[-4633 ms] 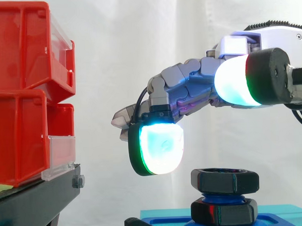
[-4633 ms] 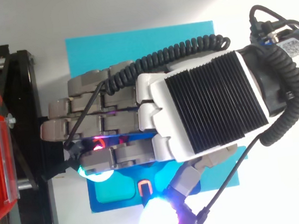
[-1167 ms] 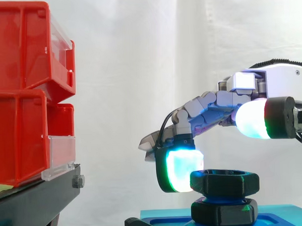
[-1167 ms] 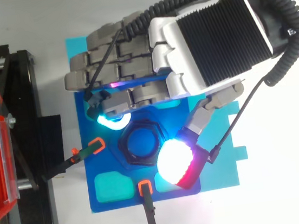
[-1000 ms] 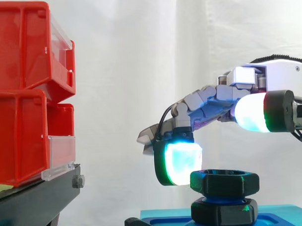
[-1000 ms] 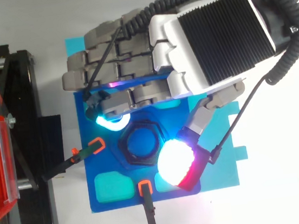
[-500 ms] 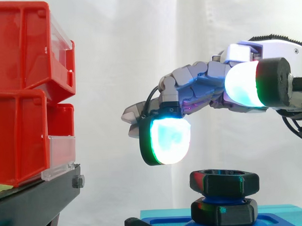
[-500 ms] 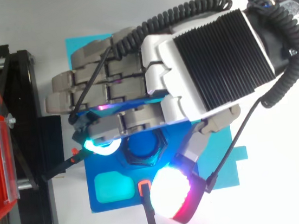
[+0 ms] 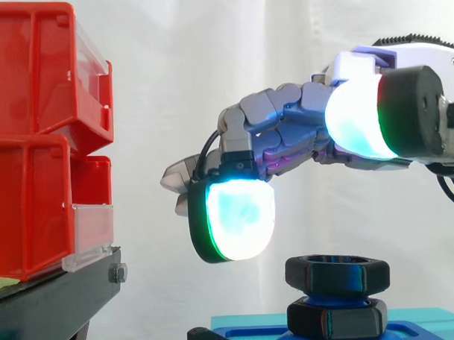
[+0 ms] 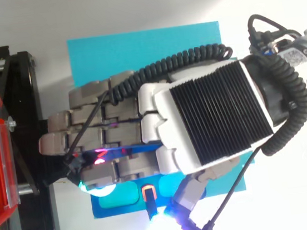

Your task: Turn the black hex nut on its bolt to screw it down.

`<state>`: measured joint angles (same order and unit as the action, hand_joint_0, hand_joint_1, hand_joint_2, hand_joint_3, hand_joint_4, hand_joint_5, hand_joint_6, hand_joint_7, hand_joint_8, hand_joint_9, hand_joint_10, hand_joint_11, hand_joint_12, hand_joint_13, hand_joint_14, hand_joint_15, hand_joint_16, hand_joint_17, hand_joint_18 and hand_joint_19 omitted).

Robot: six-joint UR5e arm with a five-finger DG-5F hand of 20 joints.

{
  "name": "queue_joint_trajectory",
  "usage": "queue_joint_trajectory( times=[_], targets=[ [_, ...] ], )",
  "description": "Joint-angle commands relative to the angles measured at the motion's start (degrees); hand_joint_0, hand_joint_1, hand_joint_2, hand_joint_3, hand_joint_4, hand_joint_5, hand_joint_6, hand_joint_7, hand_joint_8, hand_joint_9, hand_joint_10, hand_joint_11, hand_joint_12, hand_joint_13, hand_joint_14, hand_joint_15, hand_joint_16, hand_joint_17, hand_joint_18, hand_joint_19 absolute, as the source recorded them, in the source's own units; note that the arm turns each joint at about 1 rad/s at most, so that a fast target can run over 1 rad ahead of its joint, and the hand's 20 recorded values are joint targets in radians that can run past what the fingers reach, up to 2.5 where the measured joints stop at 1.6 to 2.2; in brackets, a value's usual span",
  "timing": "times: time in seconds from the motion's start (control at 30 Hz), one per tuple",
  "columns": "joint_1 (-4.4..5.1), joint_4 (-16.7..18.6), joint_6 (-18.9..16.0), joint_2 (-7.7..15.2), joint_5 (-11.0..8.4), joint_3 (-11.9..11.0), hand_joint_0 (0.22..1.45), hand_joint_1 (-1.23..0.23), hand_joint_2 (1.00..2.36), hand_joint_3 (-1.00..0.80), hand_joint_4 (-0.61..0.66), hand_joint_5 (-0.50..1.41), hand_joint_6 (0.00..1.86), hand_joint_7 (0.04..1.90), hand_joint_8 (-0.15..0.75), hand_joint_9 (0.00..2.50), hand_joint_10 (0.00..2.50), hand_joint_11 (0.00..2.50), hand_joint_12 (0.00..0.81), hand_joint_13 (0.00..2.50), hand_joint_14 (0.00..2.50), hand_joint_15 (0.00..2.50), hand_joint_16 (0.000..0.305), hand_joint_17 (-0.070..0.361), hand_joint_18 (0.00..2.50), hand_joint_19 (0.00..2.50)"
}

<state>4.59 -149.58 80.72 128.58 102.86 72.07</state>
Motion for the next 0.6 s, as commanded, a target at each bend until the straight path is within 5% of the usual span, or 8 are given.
queue_joint_trajectory(
  times=[0.0,0.57],
  targets=[
    [0.51,-0.45,0.06,0.00,-0.20,0.00,0.49,-0.16,1.00,-0.50,0.27,-0.09,0.51,1.26,0.291,0.47,0.00,0.05,0.396,0.55,0.00,0.10,0.059,0.134,0.58,0.26],
    [-0.02,-0.19,0.76,1.76,0.68,0.09,0.49,-0.16,1.00,-0.50,0.26,-0.09,0.50,1.29,0.294,0.47,0.00,0.05,0.396,0.55,0.00,0.11,0.059,0.134,0.58,0.26]
  ],
)
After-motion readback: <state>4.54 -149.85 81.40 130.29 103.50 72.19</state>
